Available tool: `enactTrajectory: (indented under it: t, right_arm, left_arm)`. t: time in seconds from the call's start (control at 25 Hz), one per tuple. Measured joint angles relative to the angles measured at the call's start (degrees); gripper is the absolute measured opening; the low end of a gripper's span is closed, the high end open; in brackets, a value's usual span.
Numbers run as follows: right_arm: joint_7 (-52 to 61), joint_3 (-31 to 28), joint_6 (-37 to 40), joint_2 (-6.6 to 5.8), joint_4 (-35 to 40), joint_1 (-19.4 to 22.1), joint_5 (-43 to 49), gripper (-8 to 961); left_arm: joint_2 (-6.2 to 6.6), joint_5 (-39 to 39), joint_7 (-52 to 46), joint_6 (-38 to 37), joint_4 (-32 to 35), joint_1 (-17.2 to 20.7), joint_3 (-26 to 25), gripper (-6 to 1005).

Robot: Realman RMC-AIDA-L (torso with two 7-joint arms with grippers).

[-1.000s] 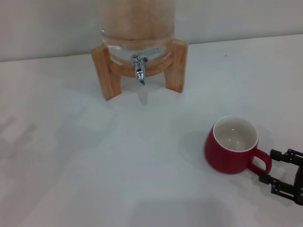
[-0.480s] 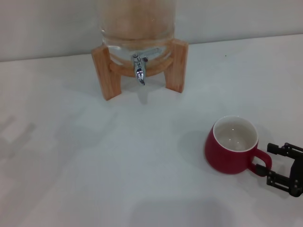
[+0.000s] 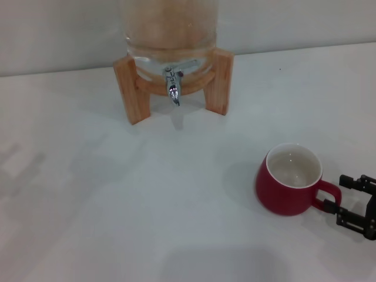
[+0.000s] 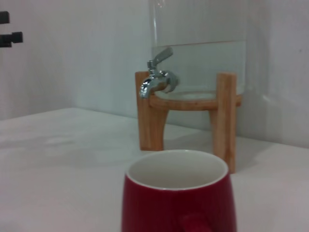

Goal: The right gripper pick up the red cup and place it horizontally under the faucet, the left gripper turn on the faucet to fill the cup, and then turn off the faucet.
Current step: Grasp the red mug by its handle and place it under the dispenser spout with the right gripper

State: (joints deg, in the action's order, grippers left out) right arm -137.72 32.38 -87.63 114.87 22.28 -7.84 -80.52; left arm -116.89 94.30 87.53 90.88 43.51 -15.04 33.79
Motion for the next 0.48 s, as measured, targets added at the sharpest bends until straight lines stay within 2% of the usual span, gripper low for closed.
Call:
enactTrajectory:
  t: [0.48]
  right_arm:
    - [0.0,-2.53,1.16,0.0,-0.01,-0.29,-0.65,659]
  left_arm:
    - [-0.06,0.1,0.0,0.64,-0.01,0.02,-0.31,827]
